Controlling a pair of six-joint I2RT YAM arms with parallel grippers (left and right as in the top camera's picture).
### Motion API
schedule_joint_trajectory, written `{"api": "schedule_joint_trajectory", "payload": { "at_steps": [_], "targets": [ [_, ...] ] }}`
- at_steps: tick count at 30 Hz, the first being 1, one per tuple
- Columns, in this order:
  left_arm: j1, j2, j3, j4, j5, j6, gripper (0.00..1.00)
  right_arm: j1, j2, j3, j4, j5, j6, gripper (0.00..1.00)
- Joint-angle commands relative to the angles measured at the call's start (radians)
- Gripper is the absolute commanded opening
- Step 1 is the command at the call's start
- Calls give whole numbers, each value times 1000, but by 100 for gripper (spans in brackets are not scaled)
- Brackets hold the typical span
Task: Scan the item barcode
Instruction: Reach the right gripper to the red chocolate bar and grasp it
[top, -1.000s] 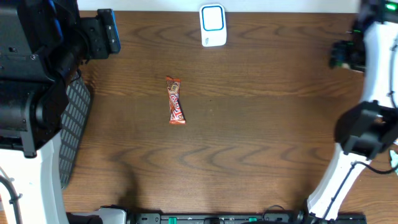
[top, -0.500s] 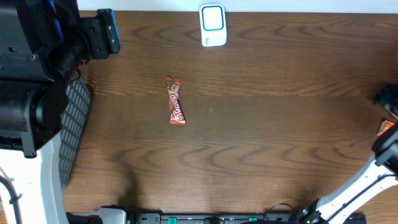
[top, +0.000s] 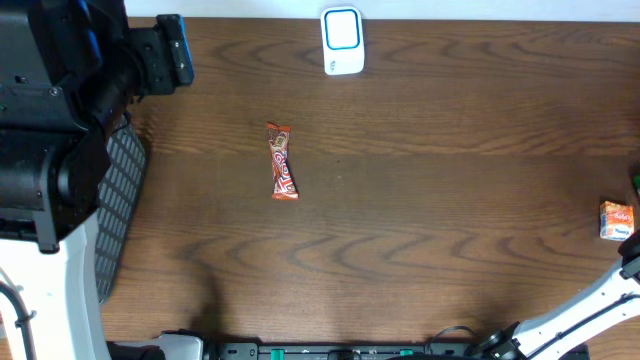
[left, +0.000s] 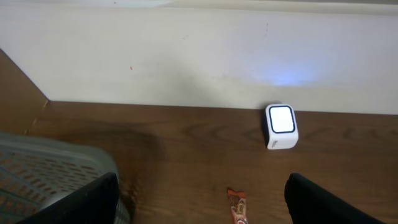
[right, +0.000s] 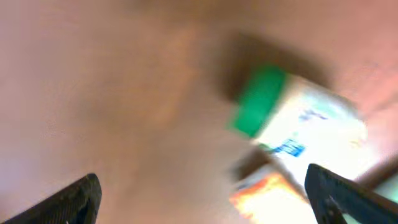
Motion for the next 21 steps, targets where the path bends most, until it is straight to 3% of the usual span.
{"api": "schedule_joint_trajectory", "payload": {
  "at_steps": [1,5,12,17,21],
  "targets": [
    [5,-7,-6,0,-13,14,85,89,-39,133,-63,-304,48,99],
    [5,-7,-6,0,-13,13,85,266,-67,160,-98,-315,51,99],
    [5,-7,-6,0,-13,13,85,734,-53,121,-208,-202,42,99],
    [5,-7,-6,0,-13,13,85,1125,-27,25,-128,2,-47,99],
    [5,-7,-6,0,-13,14,85,1315,5,-16,-98,13,-47,99]
  ]
}}
